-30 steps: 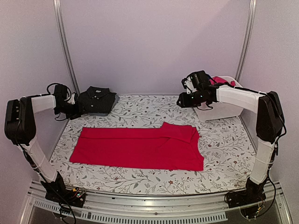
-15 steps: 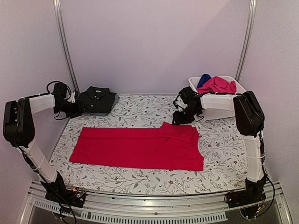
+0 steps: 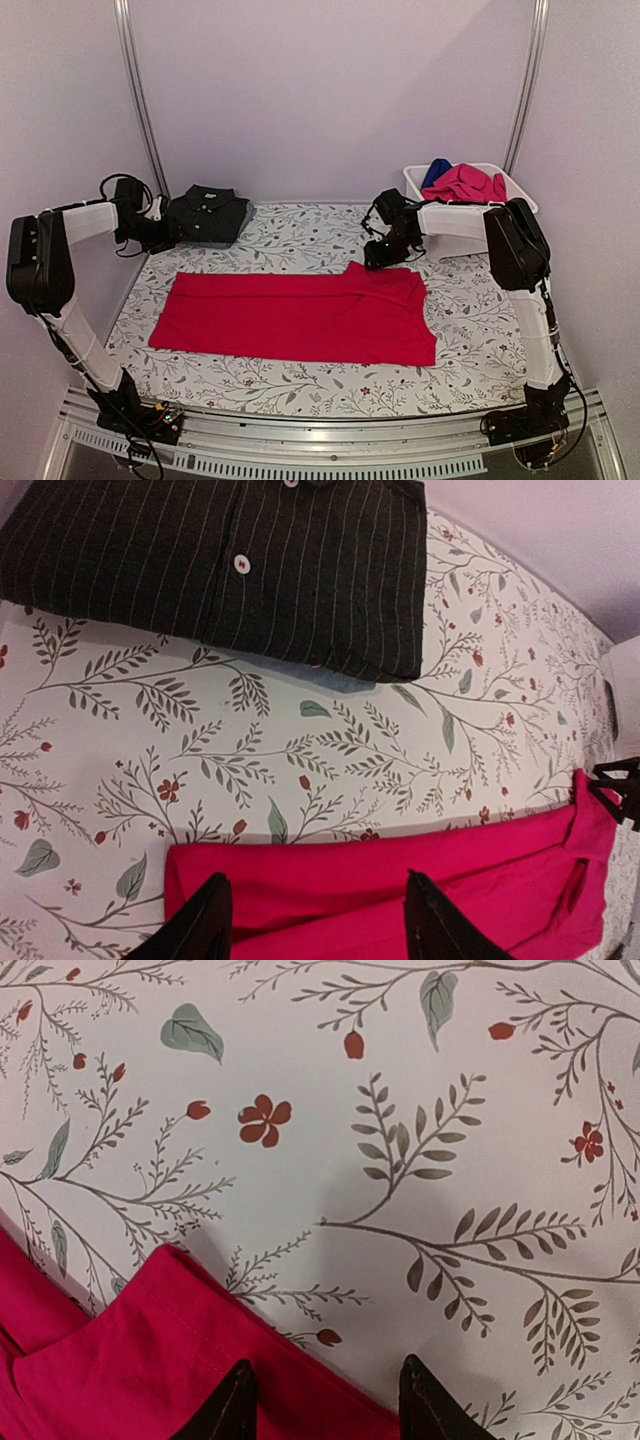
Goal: Fold and stack the mixed laundry pile
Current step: Adjust the rectangle-folded T-shirt at the center of the board.
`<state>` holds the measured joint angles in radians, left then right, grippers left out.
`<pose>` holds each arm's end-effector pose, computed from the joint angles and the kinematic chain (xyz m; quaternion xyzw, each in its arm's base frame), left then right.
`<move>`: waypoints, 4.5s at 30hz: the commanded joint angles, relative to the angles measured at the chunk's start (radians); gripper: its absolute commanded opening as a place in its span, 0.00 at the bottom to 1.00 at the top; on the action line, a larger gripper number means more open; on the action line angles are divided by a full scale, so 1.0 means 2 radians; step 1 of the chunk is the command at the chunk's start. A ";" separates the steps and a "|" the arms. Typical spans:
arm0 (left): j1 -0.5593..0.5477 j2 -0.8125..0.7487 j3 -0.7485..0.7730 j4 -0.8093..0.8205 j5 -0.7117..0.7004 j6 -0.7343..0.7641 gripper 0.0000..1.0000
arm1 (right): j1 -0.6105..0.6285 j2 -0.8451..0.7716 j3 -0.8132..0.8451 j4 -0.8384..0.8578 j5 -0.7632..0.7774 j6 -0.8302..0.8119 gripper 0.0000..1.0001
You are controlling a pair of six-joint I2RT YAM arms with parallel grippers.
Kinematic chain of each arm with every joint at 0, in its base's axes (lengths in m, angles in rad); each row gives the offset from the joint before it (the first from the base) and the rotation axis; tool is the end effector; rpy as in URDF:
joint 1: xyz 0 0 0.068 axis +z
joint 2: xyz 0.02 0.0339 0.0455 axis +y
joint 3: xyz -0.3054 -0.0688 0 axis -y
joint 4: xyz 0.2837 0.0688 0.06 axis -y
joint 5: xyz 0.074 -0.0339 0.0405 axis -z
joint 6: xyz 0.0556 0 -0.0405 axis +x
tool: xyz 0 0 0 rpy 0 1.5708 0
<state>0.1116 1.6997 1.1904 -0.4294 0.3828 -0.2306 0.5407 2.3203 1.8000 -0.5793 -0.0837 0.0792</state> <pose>0.4102 0.0251 0.2291 -0.1006 0.9296 -0.1986 0.2938 0.4801 0.2937 0.1328 -0.2317 0.9435 0.1099 0.2097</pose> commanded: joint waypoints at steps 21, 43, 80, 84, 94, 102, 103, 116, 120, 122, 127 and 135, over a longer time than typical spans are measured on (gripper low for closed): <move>-0.004 -0.034 -0.013 -0.003 -0.022 0.007 0.58 | 0.032 -0.039 0.048 -0.060 0.001 -0.043 0.00; -0.003 -0.062 -0.048 -0.003 -0.027 0.025 0.58 | 0.107 -0.166 -0.138 -0.022 -0.142 0.019 0.00; -0.012 -0.097 -0.071 -0.017 -0.017 0.019 0.66 | 0.149 -0.072 -0.033 -0.088 -0.185 0.016 0.46; -0.012 -0.097 -0.071 -0.017 -0.018 0.020 0.66 | 0.161 -0.066 -0.036 -0.101 -0.165 0.003 0.45; -0.012 -0.098 -0.075 -0.016 -0.017 0.021 0.66 | 0.182 -0.059 -0.042 -0.109 -0.126 -0.029 0.42; -0.012 -0.097 -0.074 -0.015 -0.018 0.023 0.66 | 0.192 -0.038 -0.033 -0.123 -0.087 -0.051 0.40; -0.012 -0.097 -0.074 -0.016 -0.018 0.023 0.66 | 0.194 -0.035 -0.033 -0.126 -0.083 -0.054 0.40; -0.012 -0.097 -0.074 -0.015 -0.020 0.023 0.66 | 0.202 -0.066 -0.037 -0.142 -0.066 -0.065 0.14; -0.012 -0.097 -0.072 -0.017 -0.021 0.023 0.66 | 0.202 -0.083 -0.050 -0.145 -0.067 -0.069 0.06; -0.012 -0.099 -0.072 -0.019 -0.021 0.023 0.66 | 0.202 -0.093 -0.057 -0.146 -0.074 -0.071 0.06; -0.012 -0.098 -0.070 -0.029 -0.036 0.017 0.65 | 0.202 -0.117 -0.078 -0.150 -0.095 -0.078 0.03; -0.011 -0.084 -0.059 -0.073 -0.063 0.010 0.63 | 0.201 -0.125 -0.114 -0.157 -0.124 -0.078 0.01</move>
<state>0.0952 1.5303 1.0485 -0.5163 0.2966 -0.1989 0.9340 2.0983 1.6131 -0.8631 -0.2794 -0.0692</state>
